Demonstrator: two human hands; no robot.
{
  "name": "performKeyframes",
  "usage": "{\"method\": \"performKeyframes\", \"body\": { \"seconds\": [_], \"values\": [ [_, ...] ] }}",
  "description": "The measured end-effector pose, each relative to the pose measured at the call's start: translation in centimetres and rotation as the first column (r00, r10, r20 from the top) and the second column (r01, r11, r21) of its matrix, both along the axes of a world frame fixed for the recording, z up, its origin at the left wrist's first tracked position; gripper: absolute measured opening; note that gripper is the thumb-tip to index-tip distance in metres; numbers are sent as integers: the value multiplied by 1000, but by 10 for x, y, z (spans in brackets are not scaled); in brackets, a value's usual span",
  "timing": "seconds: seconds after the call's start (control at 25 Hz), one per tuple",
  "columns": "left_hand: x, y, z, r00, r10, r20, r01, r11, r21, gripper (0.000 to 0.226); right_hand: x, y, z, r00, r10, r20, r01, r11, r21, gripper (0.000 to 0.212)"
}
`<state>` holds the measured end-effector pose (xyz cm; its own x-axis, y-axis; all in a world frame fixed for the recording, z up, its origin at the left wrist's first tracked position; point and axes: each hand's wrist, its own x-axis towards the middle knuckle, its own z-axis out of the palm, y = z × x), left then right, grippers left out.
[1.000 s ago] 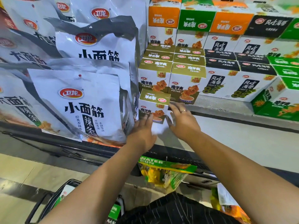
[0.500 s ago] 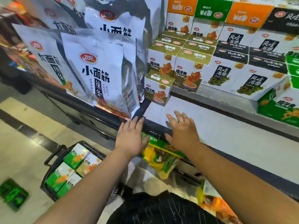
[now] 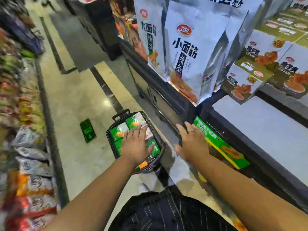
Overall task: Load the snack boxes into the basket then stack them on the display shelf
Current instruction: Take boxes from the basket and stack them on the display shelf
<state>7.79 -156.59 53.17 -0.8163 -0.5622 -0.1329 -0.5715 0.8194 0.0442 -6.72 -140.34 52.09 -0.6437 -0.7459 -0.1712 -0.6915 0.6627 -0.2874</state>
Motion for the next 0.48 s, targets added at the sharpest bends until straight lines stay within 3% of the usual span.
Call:
{"method": "performKeyframes", "body": {
  "seconds": [0.12,0.24,0.48],
  "values": [
    [27,-29,-9,996,91,2,-91,996,3,88,17,-37,-5,997,60,43,-61,998,10,81],
    [52,-64,-25,989,145,22,-145,989,41,81,31,-75,-17,993,87,84,-92,994,62,83],
    [87,-171,-61,992,109,63,-117,985,128,81,64,-173,-57,985,12,170,-45,981,188,81]
  ]
}}
